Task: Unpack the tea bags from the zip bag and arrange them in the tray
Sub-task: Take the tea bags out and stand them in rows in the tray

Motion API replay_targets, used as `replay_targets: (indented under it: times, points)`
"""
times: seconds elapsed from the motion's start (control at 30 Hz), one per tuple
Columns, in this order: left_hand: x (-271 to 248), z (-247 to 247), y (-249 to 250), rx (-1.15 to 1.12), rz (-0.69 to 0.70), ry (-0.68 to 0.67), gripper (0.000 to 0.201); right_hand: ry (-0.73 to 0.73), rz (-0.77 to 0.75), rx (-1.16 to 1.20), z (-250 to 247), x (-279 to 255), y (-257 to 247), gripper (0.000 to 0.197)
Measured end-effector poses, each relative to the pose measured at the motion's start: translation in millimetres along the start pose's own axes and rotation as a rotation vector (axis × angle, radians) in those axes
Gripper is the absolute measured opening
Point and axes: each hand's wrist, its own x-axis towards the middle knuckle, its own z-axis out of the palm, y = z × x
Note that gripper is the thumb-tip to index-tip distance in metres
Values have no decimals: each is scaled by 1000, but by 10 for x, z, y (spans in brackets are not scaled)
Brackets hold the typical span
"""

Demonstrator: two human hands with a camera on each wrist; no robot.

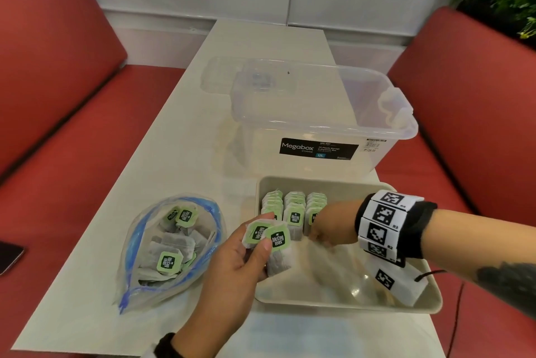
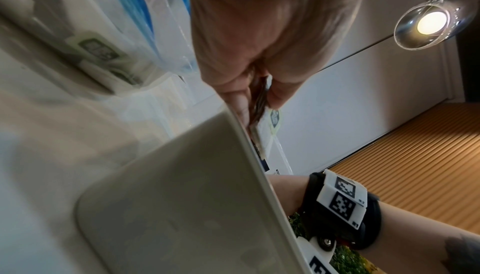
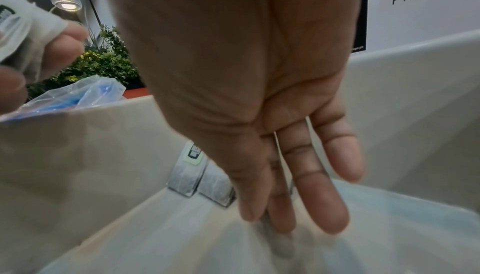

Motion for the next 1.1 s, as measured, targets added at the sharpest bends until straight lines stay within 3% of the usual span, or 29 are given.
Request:
replay_targets:
  times: [0.57, 1.1]
  points:
    - [-5, 24, 44, -11, -26, -1, 28, 116, 25, 127, 18, -36, 67, 49]
    - [-5, 26, 44, -61, -39, -6, 27, 59, -88, 228, -94, -122, -103, 57]
